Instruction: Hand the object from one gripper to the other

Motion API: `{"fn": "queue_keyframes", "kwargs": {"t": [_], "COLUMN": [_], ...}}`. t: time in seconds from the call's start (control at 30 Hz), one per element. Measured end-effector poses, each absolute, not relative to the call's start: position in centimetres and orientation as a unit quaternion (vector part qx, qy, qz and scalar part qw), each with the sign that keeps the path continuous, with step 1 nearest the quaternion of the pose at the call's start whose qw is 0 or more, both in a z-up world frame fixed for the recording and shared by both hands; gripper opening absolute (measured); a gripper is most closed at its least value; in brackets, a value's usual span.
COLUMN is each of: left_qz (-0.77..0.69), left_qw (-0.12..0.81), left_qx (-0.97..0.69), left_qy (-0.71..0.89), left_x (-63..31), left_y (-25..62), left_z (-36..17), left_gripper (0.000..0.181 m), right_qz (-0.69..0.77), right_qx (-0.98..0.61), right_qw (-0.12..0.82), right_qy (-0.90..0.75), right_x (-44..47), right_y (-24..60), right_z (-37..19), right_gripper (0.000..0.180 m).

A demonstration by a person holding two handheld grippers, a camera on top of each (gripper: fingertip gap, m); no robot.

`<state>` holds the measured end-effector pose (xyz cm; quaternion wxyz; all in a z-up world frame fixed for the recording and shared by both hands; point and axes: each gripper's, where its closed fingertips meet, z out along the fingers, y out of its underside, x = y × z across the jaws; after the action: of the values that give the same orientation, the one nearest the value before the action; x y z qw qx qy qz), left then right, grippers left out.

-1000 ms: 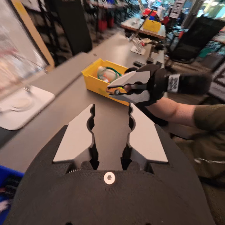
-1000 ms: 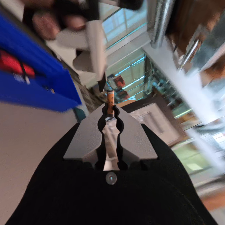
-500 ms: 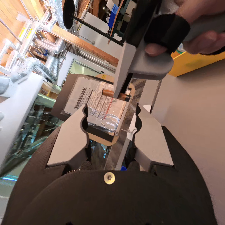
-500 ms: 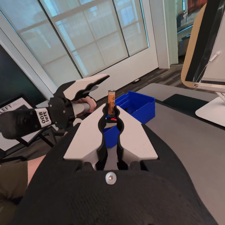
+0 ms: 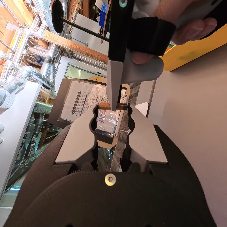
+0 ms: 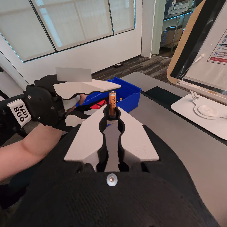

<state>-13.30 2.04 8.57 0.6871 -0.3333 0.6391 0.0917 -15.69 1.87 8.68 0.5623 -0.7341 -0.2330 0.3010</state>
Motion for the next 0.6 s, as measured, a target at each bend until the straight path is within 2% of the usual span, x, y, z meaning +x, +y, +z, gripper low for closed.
{"fn": "queue_keyframes", "kwargs": {"t": [0.1, 0.13, 0.17, 0.3, 0.4, 0.5, 0.6], "left_qz": [0.09, 0.085, 0.078, -0.017, -0.24, -0.51, -0.686], "left_qw": [0.687, 0.69, 0.696, 0.741, 0.747, 0.672, 0.564], "left_qx": [-0.334, -0.336, -0.339, -0.36, -0.363, -0.319, -0.299], "left_qy": [0.639, 0.635, 0.628, 0.566, 0.503, 0.432, 0.35], "left_x": [-13.4, -13.4, -13.6, -15.1, -16.6, -18.9, -20.6], "left_y": [2.0, 1.9, 2.0, 1.7, -0.5, -3.6, -3.9], "left_z": [8.7, 8.9, 9.3, 12.6, 16.2, 19.9, 22.0], "left_gripper": [0.047, 0.047, 0.047, 0.046, 0.046, 0.046, 0.046], "right_qz": [0.303, 0.307, 0.313, 0.331, 0.426, 0.562, 0.499], "right_qx": [-0.729, -0.721, -0.707, -0.616, -0.529, -0.409, -0.362], "right_qw": [0.565, 0.571, 0.582, 0.658, 0.691, 0.674, 0.746], "right_qy": [-0.238, -0.243, -0.252, -0.277, -0.247, -0.25, -0.252], "right_x": [-15.8, -15.8, -15.9, -14.7, -12.8, -11.2, -10.4], "right_y": [1.8, 1.7, 1.5, -0.5, -2.6, -5.7, -5.7], "right_z": [8.8, 9.2, 9.8, 14.2, 17.9, 20.8, 20.9], "right_gripper": [0.008, 0.016, 0.033, 0.039, 0.038, 0.044, 0.049]}}
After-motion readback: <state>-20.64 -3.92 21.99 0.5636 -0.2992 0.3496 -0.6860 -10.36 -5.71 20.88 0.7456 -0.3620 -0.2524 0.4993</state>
